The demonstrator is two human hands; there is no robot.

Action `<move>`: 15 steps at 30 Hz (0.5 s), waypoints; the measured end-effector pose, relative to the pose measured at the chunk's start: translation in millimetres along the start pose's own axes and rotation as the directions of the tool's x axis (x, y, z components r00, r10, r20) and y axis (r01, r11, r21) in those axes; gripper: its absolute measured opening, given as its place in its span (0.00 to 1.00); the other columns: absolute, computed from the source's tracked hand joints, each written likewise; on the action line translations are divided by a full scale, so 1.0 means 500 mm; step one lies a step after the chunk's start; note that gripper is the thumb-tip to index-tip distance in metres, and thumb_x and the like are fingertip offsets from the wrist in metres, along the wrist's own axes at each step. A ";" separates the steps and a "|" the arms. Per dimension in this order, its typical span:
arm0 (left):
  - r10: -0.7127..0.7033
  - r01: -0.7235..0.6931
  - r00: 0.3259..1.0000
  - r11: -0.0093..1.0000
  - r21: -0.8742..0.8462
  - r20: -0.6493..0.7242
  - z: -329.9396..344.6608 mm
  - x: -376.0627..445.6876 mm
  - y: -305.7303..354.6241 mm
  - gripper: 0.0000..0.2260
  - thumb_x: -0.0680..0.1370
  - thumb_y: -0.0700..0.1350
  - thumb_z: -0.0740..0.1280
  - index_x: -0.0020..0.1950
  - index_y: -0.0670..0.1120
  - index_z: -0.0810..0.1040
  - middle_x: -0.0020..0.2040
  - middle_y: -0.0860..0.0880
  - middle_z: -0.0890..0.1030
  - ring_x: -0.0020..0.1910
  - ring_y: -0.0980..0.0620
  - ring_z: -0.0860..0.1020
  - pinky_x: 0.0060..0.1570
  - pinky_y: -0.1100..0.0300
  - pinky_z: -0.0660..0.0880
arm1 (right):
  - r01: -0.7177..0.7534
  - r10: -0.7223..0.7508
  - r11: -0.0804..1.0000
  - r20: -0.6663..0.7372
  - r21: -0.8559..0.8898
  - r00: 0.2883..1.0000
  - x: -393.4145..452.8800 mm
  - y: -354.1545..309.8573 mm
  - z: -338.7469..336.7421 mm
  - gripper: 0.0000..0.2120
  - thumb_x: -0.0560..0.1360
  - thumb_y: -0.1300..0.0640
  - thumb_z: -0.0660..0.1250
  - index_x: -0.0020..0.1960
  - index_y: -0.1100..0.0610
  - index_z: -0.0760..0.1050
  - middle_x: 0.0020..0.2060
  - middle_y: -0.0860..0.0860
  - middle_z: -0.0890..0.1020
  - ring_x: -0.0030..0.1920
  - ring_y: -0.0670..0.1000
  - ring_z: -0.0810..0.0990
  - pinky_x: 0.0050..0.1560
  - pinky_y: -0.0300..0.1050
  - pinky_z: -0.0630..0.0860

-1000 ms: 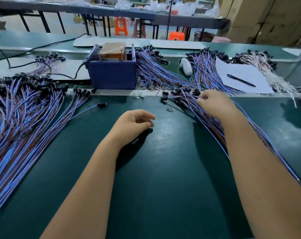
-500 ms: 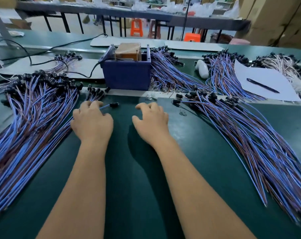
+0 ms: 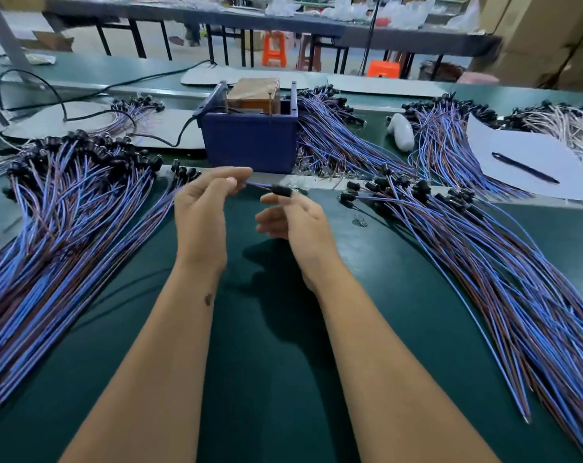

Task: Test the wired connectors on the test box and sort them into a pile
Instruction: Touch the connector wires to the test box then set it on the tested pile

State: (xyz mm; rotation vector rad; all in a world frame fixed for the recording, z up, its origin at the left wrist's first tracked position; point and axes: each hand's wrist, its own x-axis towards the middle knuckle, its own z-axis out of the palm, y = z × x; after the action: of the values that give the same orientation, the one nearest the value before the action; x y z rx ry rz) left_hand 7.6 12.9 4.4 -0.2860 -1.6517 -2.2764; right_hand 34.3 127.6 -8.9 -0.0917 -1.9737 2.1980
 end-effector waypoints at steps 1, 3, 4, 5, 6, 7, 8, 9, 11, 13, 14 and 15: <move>-0.054 0.064 0.996 0.988 -0.137 0.077 0.008 -0.007 0.003 0.13 0.71 0.39 0.61 0.36 0.47 0.85 0.39 0.48 0.85 0.40 0.54 0.80 0.44 0.63 0.75 | -0.057 0.053 0.994 0.037 0.098 0.998 0.001 -0.004 -0.002 0.16 0.84 0.55 0.53 0.48 0.56 0.78 0.37 0.54 0.82 0.37 0.51 0.80 0.42 0.41 0.77; -0.129 0.193 0.956 0.953 -0.233 0.265 0.019 -0.023 0.006 0.12 0.70 0.41 0.61 0.32 0.44 0.83 0.35 0.46 0.83 0.35 0.48 0.79 0.36 0.58 0.75 | -0.147 0.124 0.972 0.134 0.185 0.983 0.004 -0.007 -0.011 0.20 0.85 0.50 0.50 0.52 0.56 0.79 0.40 0.54 0.84 0.40 0.52 0.82 0.50 0.47 0.77; -0.147 0.234 0.924 0.948 -0.217 0.353 0.023 -0.031 0.006 0.10 0.69 0.43 0.62 0.31 0.44 0.81 0.35 0.45 0.82 0.34 0.46 0.78 0.35 0.57 0.74 | -0.175 0.139 0.961 0.172 0.212 0.975 0.006 -0.008 -0.016 0.21 0.85 0.49 0.50 0.53 0.57 0.79 0.42 0.55 0.84 0.42 0.52 0.83 0.53 0.49 0.77; -0.157 0.265 0.885 0.944 -0.196 0.438 0.026 -0.037 0.006 0.10 0.68 0.43 0.63 0.30 0.44 0.80 0.34 0.45 0.81 0.34 0.45 0.77 0.35 0.56 0.73 | -0.192 0.145 0.949 0.195 0.251 0.970 0.008 -0.010 -0.022 0.20 0.84 0.50 0.50 0.54 0.58 0.79 0.45 0.57 0.84 0.45 0.53 0.82 0.52 0.48 0.78; -0.169 0.300 0.836 0.937 -0.177 0.522 0.030 -0.042 0.006 0.10 0.67 0.43 0.62 0.28 0.44 0.79 0.33 0.45 0.79 0.34 0.45 0.76 0.36 0.56 0.73 | -0.206 0.149 0.930 0.203 0.305 0.968 0.008 -0.012 -0.026 0.19 0.84 0.52 0.52 0.54 0.59 0.79 0.46 0.58 0.83 0.46 0.54 0.82 0.49 0.45 0.79; -0.195 0.345 0.779 0.927 -0.148 0.596 0.035 -0.048 0.007 0.10 0.67 0.41 0.61 0.27 0.44 0.78 0.32 0.45 0.77 0.34 0.45 0.75 0.38 0.56 0.73 | -0.222 0.159 0.907 0.197 0.358 0.968 0.008 -0.014 -0.031 0.17 0.84 0.53 0.54 0.54 0.60 0.78 0.46 0.59 0.82 0.47 0.54 0.81 0.46 0.43 0.80; -0.239 0.394 0.718 0.914 -0.099 0.653 0.040 -0.053 0.008 0.10 0.66 0.40 0.60 0.26 0.43 0.77 0.31 0.44 0.76 0.33 0.47 0.75 0.39 0.57 0.73 | -0.232 0.170 0.891 0.189 0.391 0.967 0.008 -0.016 -0.034 0.14 0.83 0.55 0.56 0.55 0.60 0.78 0.46 0.59 0.83 0.46 0.54 0.81 0.44 0.42 0.80; -0.290 0.435 0.658 0.900 -0.036 0.695 0.042 -0.057 0.009 0.10 0.66 0.40 0.60 0.26 0.43 0.76 0.30 0.44 0.76 0.33 0.48 0.75 0.39 0.59 0.74 | -0.235 0.177 0.887 0.178 0.398 0.968 0.007 -0.017 -0.037 0.13 0.83 0.56 0.57 0.56 0.60 0.77 0.44 0.59 0.84 0.44 0.53 0.83 0.42 0.42 0.80; -0.376 0.461 0.564 0.882 0.098 0.735 0.042 -0.061 0.010 0.11 0.66 0.39 0.59 0.25 0.42 0.76 0.30 0.43 0.76 0.33 0.50 0.75 0.40 0.62 0.74 | -0.215 0.174 0.895 0.137 0.391 0.975 0.006 -0.014 -0.040 0.11 0.83 0.57 0.56 0.56 0.58 0.76 0.41 0.56 0.86 0.40 0.52 0.85 0.40 0.41 0.81; -0.420 0.444 0.533 0.878 0.180 0.734 0.031 -0.057 0.011 0.14 0.68 0.40 0.58 0.25 0.43 0.78 0.31 0.45 0.77 0.34 0.50 0.75 0.39 0.63 0.74 | -0.150 0.135 0.910 0.065 0.387 0.989 0.007 -0.012 -0.040 0.10 0.85 0.58 0.52 0.57 0.55 0.72 0.36 0.55 0.85 0.36 0.51 0.84 0.37 0.42 0.80; -0.434 0.447 0.546 0.874 0.190 0.717 0.023 -0.053 0.012 0.15 0.69 0.42 0.58 0.26 0.44 0.78 0.31 0.46 0.78 0.34 0.51 0.75 0.39 0.63 0.74 | -0.115 0.112 0.913 0.031 0.391 0.993 0.007 -0.011 -0.039 0.10 0.85 0.59 0.51 0.57 0.55 0.71 0.34 0.54 0.85 0.34 0.51 0.83 0.36 0.42 0.79; -0.449 0.459 0.572 0.869 0.186 0.687 0.015 -0.048 0.012 0.16 0.70 0.44 0.58 0.26 0.44 0.79 0.32 0.46 0.79 0.34 0.51 0.75 0.39 0.63 0.74 | -0.087 0.091 0.914 0.009 0.397 0.996 0.008 -0.011 -0.037 0.09 0.85 0.59 0.50 0.57 0.55 0.69 0.33 0.54 0.84 0.32 0.51 0.82 0.35 0.43 0.79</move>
State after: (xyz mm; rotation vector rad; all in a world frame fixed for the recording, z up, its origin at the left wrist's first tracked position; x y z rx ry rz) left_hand 31.9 21.6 4.2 -0.9662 -2.3038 -2.7631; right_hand 34.0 147.0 -5.3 -0.1365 -1.5020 2.6024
